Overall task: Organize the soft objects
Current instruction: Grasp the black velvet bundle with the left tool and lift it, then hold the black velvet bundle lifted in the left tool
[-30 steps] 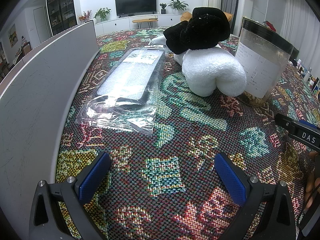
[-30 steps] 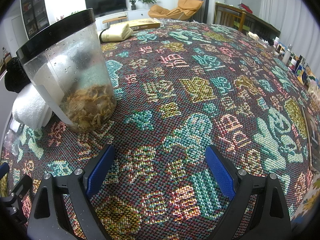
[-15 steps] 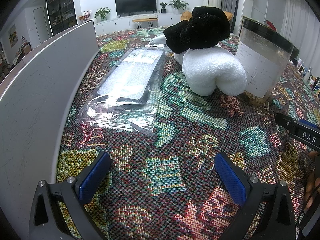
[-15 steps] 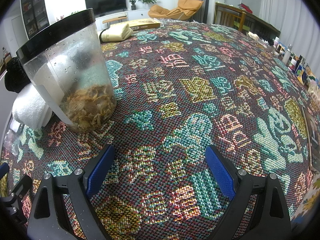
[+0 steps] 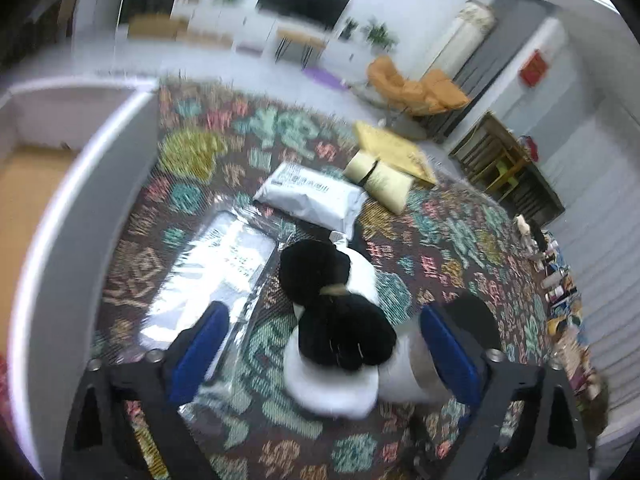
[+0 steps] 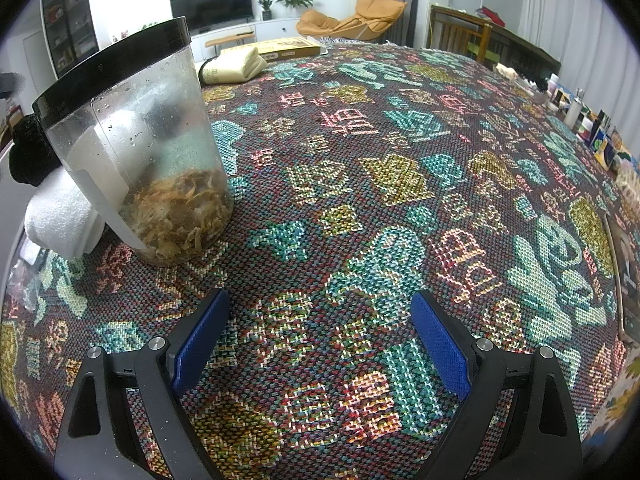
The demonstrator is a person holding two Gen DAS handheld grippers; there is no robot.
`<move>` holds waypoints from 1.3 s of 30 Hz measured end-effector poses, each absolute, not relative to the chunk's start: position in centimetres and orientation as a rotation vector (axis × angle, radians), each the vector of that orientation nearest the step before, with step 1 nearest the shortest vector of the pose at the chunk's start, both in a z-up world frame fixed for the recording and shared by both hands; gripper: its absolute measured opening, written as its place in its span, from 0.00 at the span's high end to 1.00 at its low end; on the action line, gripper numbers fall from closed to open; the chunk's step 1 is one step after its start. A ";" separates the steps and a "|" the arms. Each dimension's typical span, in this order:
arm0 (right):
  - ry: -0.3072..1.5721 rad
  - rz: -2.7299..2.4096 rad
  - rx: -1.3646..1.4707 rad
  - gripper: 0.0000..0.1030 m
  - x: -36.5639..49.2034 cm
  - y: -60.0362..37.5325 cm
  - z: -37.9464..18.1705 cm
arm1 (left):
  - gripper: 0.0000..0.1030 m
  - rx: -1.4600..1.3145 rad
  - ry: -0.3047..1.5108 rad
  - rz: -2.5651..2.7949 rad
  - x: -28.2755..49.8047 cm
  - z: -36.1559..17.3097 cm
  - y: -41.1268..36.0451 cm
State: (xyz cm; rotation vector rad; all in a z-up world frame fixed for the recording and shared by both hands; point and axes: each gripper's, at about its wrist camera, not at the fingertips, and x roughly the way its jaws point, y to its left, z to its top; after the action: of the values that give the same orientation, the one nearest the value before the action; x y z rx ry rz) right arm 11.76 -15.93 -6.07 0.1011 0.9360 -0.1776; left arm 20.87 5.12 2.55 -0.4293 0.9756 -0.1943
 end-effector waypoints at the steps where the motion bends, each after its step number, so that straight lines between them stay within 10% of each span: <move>1: 0.936 -0.177 0.101 0.09 11.8 -15.9 -6.1 | 0.12 -0.445 1.018 -0.189 21.9 1.7 4.9; 4: 0.936 -0.178 0.101 0.09 11.8 -15.9 -6.1 | 0.41 -0.532 1.121 -0.244 24.1 -1.0 4.6; 5: 0.936 -0.178 0.101 0.09 11.8 -15.9 -6.1 | 0.65 -0.572 1.144 -0.274 24.2 -1.8 4.5; 20: 0.936 -0.177 0.101 0.09 11.7 -15.9 -6.0 | 0.69 -0.212 1.094 -0.147 6.3 -0.9 5.8; 23: 0.936 -0.177 0.101 0.09 11.8 -16.0 -6.1 | 0.62 -0.124 1.096 -0.086 5.3 -3.0 5.4; 27: 0.936 -0.177 0.102 0.09 11.8 -16.0 -6.2 | 0.23 -0.111 1.085 -0.073 5.2 -4.8 5.2; 39: 0.936 -0.177 0.102 0.09 11.8 -16.0 -6.1 | 0.00 0.007 1.001 -0.009 5.4 -6.8 4.9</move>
State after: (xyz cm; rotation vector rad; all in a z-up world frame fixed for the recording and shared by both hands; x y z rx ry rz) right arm 11.76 -15.95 -6.06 0.1016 0.9363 -0.1773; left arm 5.37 4.87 -6.85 0.0068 1.0011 -0.0093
